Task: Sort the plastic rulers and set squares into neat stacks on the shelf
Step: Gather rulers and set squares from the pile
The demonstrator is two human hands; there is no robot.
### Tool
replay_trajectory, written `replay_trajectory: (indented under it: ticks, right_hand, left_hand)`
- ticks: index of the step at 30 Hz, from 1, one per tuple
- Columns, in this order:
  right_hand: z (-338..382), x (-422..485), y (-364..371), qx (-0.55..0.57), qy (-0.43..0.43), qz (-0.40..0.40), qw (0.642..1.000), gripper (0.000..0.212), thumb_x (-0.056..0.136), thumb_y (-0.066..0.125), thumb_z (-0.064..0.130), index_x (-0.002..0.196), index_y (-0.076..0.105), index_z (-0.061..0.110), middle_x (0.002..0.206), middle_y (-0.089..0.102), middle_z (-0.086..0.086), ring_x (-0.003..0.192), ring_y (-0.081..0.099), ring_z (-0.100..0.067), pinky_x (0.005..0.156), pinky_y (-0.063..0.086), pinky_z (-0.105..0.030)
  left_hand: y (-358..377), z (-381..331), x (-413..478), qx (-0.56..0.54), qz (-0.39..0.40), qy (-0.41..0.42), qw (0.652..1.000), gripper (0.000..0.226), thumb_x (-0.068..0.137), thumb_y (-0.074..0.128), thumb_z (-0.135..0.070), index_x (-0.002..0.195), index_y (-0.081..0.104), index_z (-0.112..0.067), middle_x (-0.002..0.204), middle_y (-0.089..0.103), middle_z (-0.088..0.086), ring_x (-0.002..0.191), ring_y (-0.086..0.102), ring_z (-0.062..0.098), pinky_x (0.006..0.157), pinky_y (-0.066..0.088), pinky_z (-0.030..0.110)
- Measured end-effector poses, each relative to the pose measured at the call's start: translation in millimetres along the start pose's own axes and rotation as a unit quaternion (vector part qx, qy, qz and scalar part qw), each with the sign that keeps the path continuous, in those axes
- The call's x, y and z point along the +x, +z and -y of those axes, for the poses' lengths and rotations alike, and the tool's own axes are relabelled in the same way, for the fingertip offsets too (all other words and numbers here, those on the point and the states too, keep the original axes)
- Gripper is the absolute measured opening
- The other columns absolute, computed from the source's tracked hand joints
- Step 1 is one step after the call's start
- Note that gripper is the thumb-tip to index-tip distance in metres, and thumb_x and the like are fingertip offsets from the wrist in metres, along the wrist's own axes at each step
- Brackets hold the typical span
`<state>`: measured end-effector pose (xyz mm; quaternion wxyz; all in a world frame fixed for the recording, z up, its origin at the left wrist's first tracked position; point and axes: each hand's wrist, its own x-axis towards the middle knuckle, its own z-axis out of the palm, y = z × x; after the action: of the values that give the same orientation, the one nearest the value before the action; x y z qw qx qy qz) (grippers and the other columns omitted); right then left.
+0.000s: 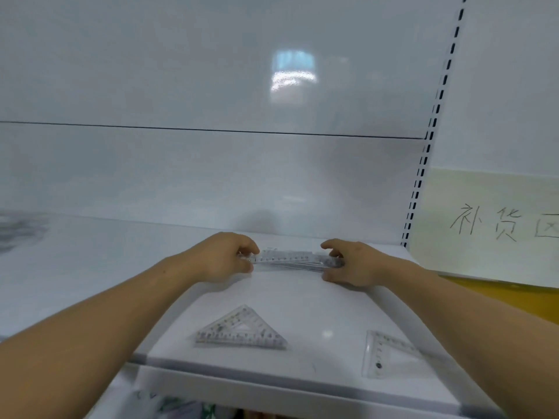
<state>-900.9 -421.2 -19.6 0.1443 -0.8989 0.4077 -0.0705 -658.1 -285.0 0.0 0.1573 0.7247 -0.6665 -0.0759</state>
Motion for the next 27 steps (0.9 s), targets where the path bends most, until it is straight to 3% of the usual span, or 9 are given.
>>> replay_trajectory:
  ticks: [8, 10, 15, 18, 20, 23, 27]
  right_hand:
    - [-54, -43, -8, -0.031, 0.120, -0.020, 0.992, 0.103, 0.076, 0.053, 0.073, 0.152, 0.010, 0.018, 0.158, 0.016, -0.001, 0.143, 0.022, -0.021, 0.115, 0.022, -0.034]
    - [-62, -53, -6, -0.028, 0.140, -0.025, 0.989, 0.101, 0.077, 0.048, 0.075, 0.151, 0.014, 0.015, 0.156, 0.022, -0.004, 0.140, 0.027, -0.022, 0.113, 0.026, -0.035]
    - [-70, -63, -2, -0.029, 0.137, -0.036, 0.990, 0.077, 0.081, 0.043, 0.073, 0.131, 0.045, 0.014, 0.135, 0.045, -0.004, 0.121, 0.044, -0.020, 0.102, 0.035, -0.034]
    - [-73, -61, 0, -0.033, 0.139, -0.036, 0.989, 0.071, 0.078, 0.040, 0.077, 0.117, 0.051, 0.019, 0.124, 0.049, 0.000, 0.113, 0.047, -0.019, 0.099, 0.038, -0.035]
    - [-74, -61, 1, -0.030, 0.139, -0.035, 0.989, 0.066, 0.077, 0.041, 0.077, 0.111, 0.051, 0.022, 0.119, 0.049, 0.002, 0.111, 0.047, -0.018, 0.097, 0.039, -0.035]
    - [-73, -62, 0, -0.024, 0.134, -0.036, 0.990, 0.071, 0.079, 0.043, 0.074, 0.123, 0.050, 0.019, 0.125, 0.048, 0.001, 0.115, 0.046, -0.018, 0.099, 0.038, -0.034]
    - [-70, -64, -2, -0.022, 0.132, -0.037, 0.990, 0.076, 0.082, 0.045, 0.072, 0.135, 0.042, 0.018, 0.139, 0.043, -0.002, 0.126, 0.041, -0.021, 0.106, 0.034, -0.035]
  left_hand:
    - [25, -47, 45, -0.009, -0.008, 0.069, 0.998, 0.033, 0.087, 0.064, -0.025, 0.119, 0.060, -0.023, 0.119, 0.061, -0.006, 0.102, 0.054, 0.009, 0.087, 0.038, 0.019]
    - [32, -55, 53, -0.008, 0.004, 0.079, 0.997, 0.031, 0.087, 0.064, -0.027, 0.117, 0.061, -0.024, 0.117, 0.062, -0.006, 0.100, 0.054, 0.009, 0.085, 0.038, 0.018]
    - [40, -66, 67, 0.021, 0.022, 0.095, 0.995, 0.029, 0.088, 0.062, -0.029, 0.116, 0.061, -0.024, 0.118, 0.061, -0.005, 0.104, 0.055, 0.013, 0.088, 0.040, 0.022]
    - [42, -66, 75, 0.048, 0.037, 0.099, 0.993, 0.028, 0.089, 0.059, -0.034, 0.116, 0.060, -0.028, 0.122, 0.053, -0.006, 0.112, 0.049, 0.015, 0.093, 0.037, 0.025]
    - [43, -64, 78, 0.043, 0.049, 0.098, 0.993, 0.021, 0.089, 0.058, -0.035, 0.109, 0.058, -0.032, 0.115, 0.054, -0.006, 0.105, 0.051, 0.015, 0.088, 0.038, 0.026]
    - [44, -61, 83, 0.025, 0.062, 0.103, 0.992, 0.014, 0.088, 0.059, -0.032, 0.100, 0.052, -0.036, 0.099, 0.057, -0.012, 0.092, 0.053, 0.013, 0.080, 0.039, 0.024]
    - [44, -62, 83, 0.022, 0.063, 0.106, 0.992, 0.021, 0.088, 0.060, -0.029, 0.109, 0.056, -0.030, 0.087, 0.051, -0.018, 0.084, 0.051, 0.012, 0.076, 0.036, 0.022]
